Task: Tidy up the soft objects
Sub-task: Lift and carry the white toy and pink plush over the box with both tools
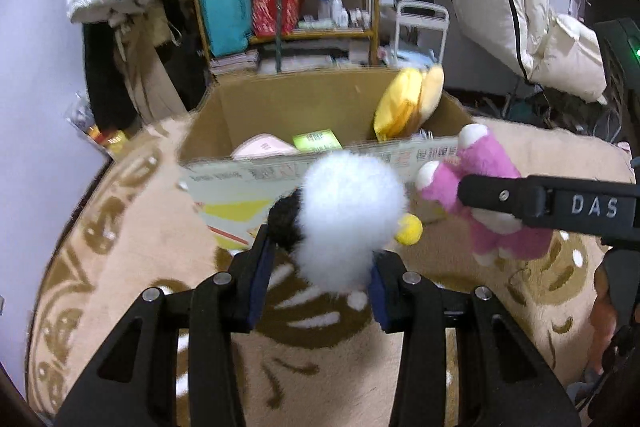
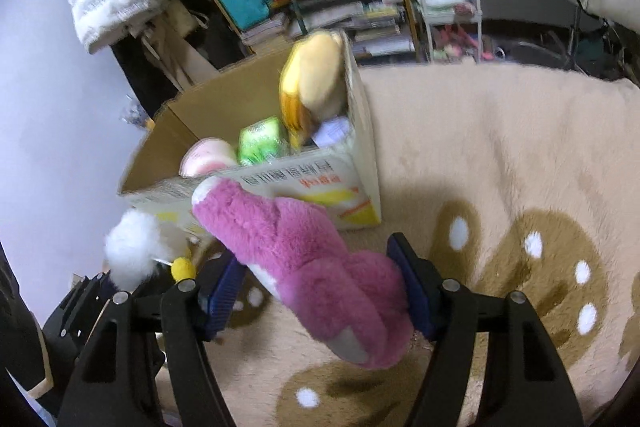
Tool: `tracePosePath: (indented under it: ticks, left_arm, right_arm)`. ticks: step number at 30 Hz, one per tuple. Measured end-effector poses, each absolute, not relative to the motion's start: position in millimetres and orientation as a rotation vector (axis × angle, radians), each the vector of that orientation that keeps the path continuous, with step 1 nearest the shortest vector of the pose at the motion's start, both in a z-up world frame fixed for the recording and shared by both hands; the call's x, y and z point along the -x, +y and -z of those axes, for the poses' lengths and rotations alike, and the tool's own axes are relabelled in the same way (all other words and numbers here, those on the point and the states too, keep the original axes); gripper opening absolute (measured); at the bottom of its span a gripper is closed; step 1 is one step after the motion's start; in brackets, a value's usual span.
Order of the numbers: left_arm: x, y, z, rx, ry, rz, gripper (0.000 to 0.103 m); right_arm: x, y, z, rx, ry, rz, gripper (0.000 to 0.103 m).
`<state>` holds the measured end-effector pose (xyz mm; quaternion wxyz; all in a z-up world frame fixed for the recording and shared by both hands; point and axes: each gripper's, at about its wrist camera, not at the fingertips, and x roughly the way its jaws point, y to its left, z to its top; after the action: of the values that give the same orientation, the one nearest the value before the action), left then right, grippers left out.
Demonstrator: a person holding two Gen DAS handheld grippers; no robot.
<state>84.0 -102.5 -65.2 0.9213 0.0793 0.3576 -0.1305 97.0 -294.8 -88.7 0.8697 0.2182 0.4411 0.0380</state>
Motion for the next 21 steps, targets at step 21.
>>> tracePosePath:
  ticks: [21]
  left_arm:
    - [-59.8, -82.7, -11.8, -0.122, 0.461, 0.221, 0.041]
  right_arm:
    - [-86.2, -279.5, -21.7, -0.259, 0.502, -0.166, 0.074]
